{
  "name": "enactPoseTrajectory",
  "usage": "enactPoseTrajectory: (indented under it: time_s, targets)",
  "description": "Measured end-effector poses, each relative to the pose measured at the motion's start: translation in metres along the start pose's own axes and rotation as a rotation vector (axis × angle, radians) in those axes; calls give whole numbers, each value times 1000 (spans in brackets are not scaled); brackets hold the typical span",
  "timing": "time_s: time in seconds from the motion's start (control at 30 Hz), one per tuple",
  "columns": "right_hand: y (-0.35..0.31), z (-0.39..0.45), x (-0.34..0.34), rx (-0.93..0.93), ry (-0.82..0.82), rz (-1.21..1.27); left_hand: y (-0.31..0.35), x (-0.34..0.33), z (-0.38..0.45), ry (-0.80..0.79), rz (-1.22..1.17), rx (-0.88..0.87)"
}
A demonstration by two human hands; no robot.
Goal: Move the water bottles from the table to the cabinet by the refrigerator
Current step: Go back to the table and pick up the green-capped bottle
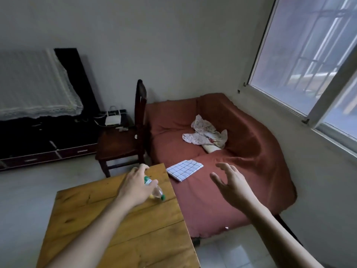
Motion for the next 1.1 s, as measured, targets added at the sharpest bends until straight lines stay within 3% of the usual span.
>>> enactPoseTrajectory:
  time_s: [0.2,0.57,0.9,1.1]
  targets:
    - [-19,44,-39,102,-105,22,-34,5,23,40,38,97]
    - [-9,99,-57,67,-208,-165,-41,-49,113,-23,-115,69]
    - [16,137,-115,62,-304,-122,-80,-83,137,-96,2,191]
    - [49,136,-170,38,-409,-68,-100,-132,127,-232,108,235]
Point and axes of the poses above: each hand's wrist, its own z-axis towards the middle knuckle, its own x-axis out of the back of the hand, y = z × x, the point moved 9 cm from there along z, towards the middle knuckle, and after that the axes turned 10 degrees about x, right-handed, at the moved point
